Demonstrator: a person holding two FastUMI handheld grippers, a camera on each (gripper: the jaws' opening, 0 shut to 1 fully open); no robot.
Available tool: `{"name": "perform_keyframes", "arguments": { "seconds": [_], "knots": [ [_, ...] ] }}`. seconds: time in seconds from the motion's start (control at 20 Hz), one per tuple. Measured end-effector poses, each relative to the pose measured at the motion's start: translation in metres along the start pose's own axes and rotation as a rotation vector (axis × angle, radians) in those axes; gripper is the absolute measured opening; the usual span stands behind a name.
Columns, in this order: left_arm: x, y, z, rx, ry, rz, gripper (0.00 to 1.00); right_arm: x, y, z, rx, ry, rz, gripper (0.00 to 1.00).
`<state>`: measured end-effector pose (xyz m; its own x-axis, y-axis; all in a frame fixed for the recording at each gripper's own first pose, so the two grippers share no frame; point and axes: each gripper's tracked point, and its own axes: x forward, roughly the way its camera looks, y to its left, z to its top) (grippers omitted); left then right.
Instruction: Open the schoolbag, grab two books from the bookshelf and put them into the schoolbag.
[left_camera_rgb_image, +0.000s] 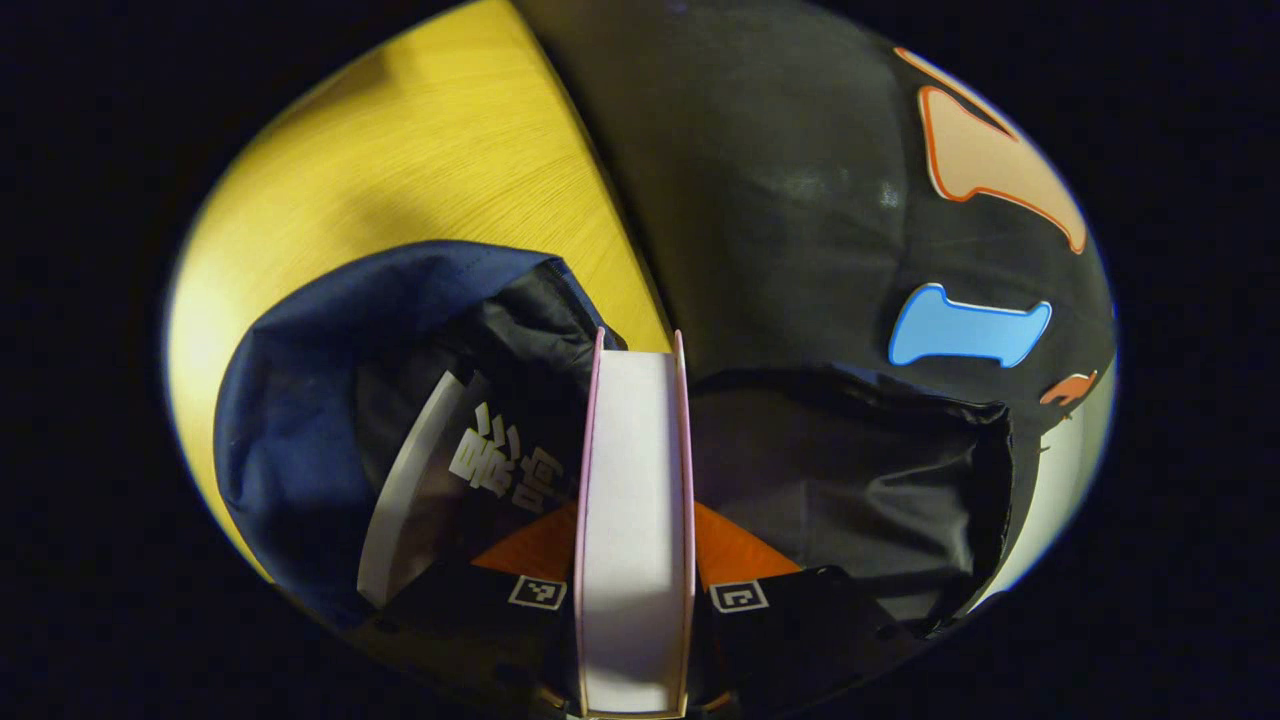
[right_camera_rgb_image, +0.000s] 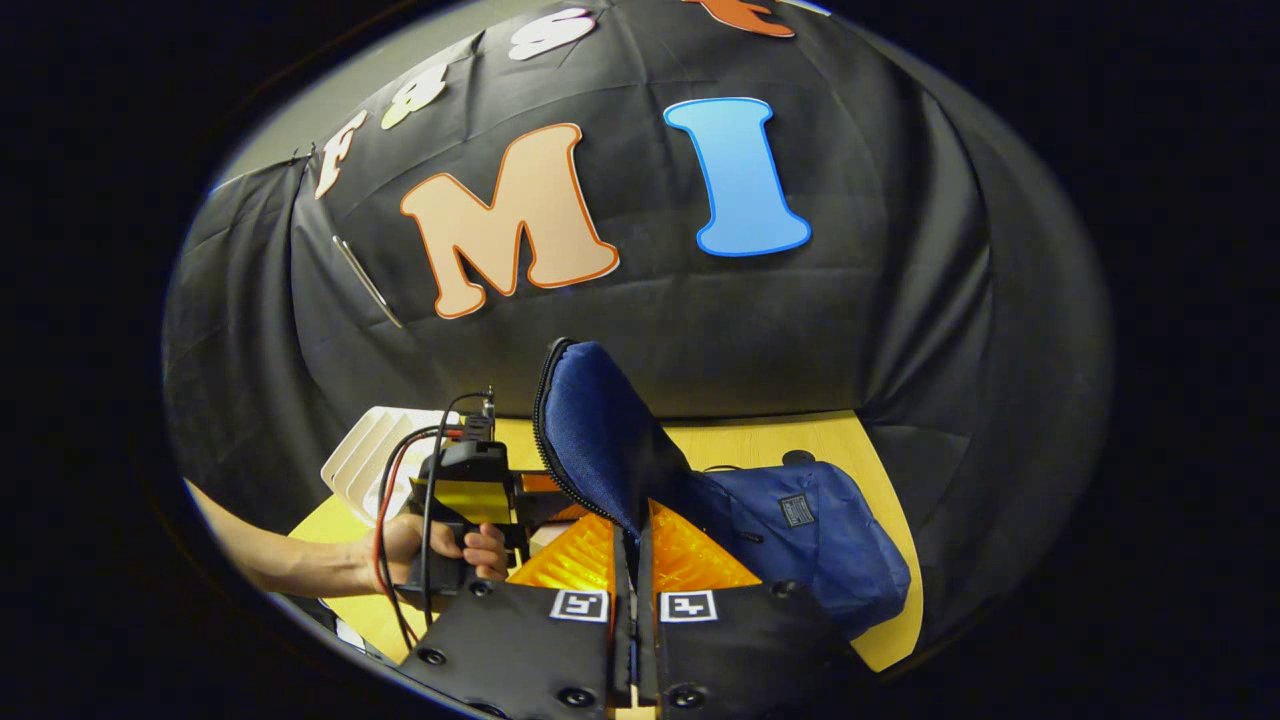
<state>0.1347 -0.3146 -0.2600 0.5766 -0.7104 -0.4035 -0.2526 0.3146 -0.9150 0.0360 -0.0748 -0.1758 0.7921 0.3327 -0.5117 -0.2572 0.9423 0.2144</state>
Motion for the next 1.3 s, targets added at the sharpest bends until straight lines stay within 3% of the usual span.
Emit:
{"name": "perform_keyframes", "arguments": {
  "seconds": [0.2, 0.25, 0.3, 0.45, 0.5, 0.55, 0.6, 0.75, 0.9, 1.0, 1.15, 1.3],
  "knots": [
    [0.006, 0.011, 0.002, -0.030, -0.009, 0.025, 0.39, 0.005, 0.002, -0.001, 0.002, 0.009, 0.006, 0.05],
    [0.006, 0.013, 0.002, -0.022, -0.007, 0.034, 0.39, 0.006, 0.001, -0.001, 0.005, 0.008, 0.006, 0.09],
    [0.007, 0.017, 0.003, -0.011, -0.003, 0.060, 0.39, 0.007, 0.002, -0.002, 0.009, 0.015, 0.008, 0.05],
    [-0.001, 0.035, 0.000, 0.081, 0.041, 0.185, 0.55, 0.010, 0.002, -0.010, 0.011, 0.030, 0.007, 0.09],
    [-0.003, 0.039, -0.002, 0.130, 0.053, 0.218, 0.56, 0.011, 0.003, -0.010, 0.018, 0.032, 0.007, 0.05],
    [-0.008, 0.044, 0.000, 0.181, 0.055, 0.255, 0.80, 0.012, 0.002, -0.011, 0.024, 0.032, 0.006, 0.05],
    [-0.010, 0.045, 0.001, 0.230, 0.067, 0.284, 0.75, 0.013, 0.001, -0.013, 0.025, 0.033, 0.006, 0.05],
    [-0.024, 0.055, 0.006, 0.390, 0.077, 0.396, 0.84, 0.013, 0.000, -0.015, 0.029, 0.032, 0.005, 0.05],
    [-0.038, 0.061, 0.020, 0.638, 0.053, 0.490, 0.87, 0.015, 0.000, -0.014, 0.039, 0.030, -0.001, 0.09],
    [-0.056, 0.062, 0.030, 0.840, 0.042, 0.538, 0.87, 0.016, -0.001, -0.016, 0.045, 0.031, -0.002, 0.05],
    [-0.094, 0.029, 0.038, 1.081, -0.018, 0.530, 0.86, 0.016, -0.001, -0.018, 0.043, 0.037, -0.002, 0.05],
    [-0.144, -0.019, 0.052, 1.228, -0.149, 0.490, 0.89, 0.019, 0.004, -0.022, 0.026, 0.044, -0.004, 0.05]
  ]
}}
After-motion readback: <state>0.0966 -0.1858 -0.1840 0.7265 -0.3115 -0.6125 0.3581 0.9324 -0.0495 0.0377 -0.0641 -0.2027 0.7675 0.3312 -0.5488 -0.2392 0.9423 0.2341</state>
